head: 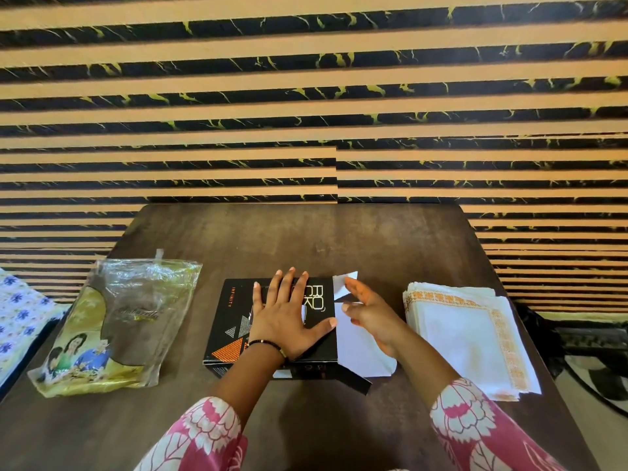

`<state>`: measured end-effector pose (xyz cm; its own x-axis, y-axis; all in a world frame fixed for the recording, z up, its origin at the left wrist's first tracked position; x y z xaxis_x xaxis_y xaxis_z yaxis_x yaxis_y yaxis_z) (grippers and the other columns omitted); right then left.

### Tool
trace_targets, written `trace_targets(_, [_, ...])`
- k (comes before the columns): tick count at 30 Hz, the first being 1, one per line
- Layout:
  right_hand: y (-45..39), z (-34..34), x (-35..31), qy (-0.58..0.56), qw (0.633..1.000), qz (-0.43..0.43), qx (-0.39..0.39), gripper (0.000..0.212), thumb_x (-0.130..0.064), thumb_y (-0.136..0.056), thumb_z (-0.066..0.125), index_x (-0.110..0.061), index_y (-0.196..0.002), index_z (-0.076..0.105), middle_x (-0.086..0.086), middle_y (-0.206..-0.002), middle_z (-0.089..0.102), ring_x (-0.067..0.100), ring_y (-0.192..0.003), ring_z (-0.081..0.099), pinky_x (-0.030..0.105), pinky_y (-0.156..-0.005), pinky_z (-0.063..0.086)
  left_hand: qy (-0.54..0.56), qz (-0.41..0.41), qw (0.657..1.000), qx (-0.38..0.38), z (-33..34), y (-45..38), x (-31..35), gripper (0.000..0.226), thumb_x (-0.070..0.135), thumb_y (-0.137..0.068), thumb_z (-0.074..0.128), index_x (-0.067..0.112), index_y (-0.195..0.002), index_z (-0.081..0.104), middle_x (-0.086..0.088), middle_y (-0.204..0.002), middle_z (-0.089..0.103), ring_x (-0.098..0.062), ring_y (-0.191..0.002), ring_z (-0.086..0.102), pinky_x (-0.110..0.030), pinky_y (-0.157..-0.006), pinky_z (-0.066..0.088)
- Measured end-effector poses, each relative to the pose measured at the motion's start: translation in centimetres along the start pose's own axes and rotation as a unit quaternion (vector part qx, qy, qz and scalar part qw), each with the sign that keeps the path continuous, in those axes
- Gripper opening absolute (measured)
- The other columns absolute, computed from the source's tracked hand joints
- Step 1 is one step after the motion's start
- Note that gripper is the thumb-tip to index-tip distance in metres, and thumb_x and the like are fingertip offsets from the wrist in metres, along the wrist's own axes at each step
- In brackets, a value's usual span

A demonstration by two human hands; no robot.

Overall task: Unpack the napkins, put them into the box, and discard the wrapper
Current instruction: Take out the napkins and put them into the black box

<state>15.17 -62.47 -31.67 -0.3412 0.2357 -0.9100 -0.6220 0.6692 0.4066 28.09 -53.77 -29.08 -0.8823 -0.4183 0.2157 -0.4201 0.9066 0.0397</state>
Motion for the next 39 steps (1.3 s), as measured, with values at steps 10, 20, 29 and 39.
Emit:
trace_targets(10, [-1.6, 2.4, -1.7, 0.176, 0.979, -0.085, -0.065, 0.077, 0.0, -0.08, 0.065, -0.025, -0.141, 0.027, 0.004, -0.133, 0.05, 0.018, -0.121, 0.049, 0.026, -0.09, 0.047, 0.003, -0.003, 1.0, 0.004, -0.1, 0.0, 0.1, 0.099, 0.085, -0.062, 0.015, 0.032, -0.145, 0.003, 0.005, -0.158, 0.003, -0.018, -0.145, -0.009, -0.054, -0.114, -0.012])
trace_targets(20, [3.7, 1.4, 3.9, 0.42, 0.887, -0.03, -0.189, 0.113, -0.041, -0.072, 0.074, -0.032, -0.144, -0.013, -0.008, -0.158, -0.01, 0.018, -0.145, -0.003, 0.039, -0.117, 0.012, -0.002, -0.002, 1.0, -0.003, 0.0, 0.0, 0.1, 0.103, 0.089, -0.059, 0.01, 0.033, -0.145, 0.0, 0.005, -0.158, 0.001, -0.019, -0.145, -0.01, -0.055, -0.115, -0.011])
trace_targets(29, [4.0, 4.4, 5.1, 0.479, 0.874, -0.053, -0.06, 0.114, -0.084, -0.061, 0.045, -0.026, -0.147, -0.002, 0.0, -0.159, -0.009, 0.023, -0.145, -0.012, 0.048, -0.115, -0.01, -0.01, 0.001, 1.0, 0.007, 0.2, 0.0, 0.1, 0.112, 0.092, -0.05, -0.006, 0.032, -0.145, 0.002, 0.003, -0.158, 0.003, -0.021, -0.145, -0.007, -0.056, -0.115, -0.01])
trace_targets(39, [9.2, -7.1, 3.6, 0.512, 0.83, -0.093, 0.2, 0.087, -0.047, -0.068, 0.073, -0.025, -0.139, 0.03, -0.002, -0.152, 0.027, 0.027, -0.141, 0.025, 0.039, -0.113, 0.017, -0.01, 0.0, 1.0, 0.007, 0.2, -0.3, 0.0, 0.11, 0.092, -0.053, 0.006, 0.032, -0.145, 0.006, 0.003, -0.158, 0.006, -0.022, -0.145, -0.003, -0.056, -0.115, -0.009])
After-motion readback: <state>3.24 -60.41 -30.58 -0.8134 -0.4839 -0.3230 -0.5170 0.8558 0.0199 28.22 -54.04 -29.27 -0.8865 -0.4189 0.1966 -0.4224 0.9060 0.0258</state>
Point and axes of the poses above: each hand's wrist, its own y-axis away from the middle knuckle, its own z-axis out of the palm, x = y × z, the point moved 7 cm from there along -y, towards the middle knuckle
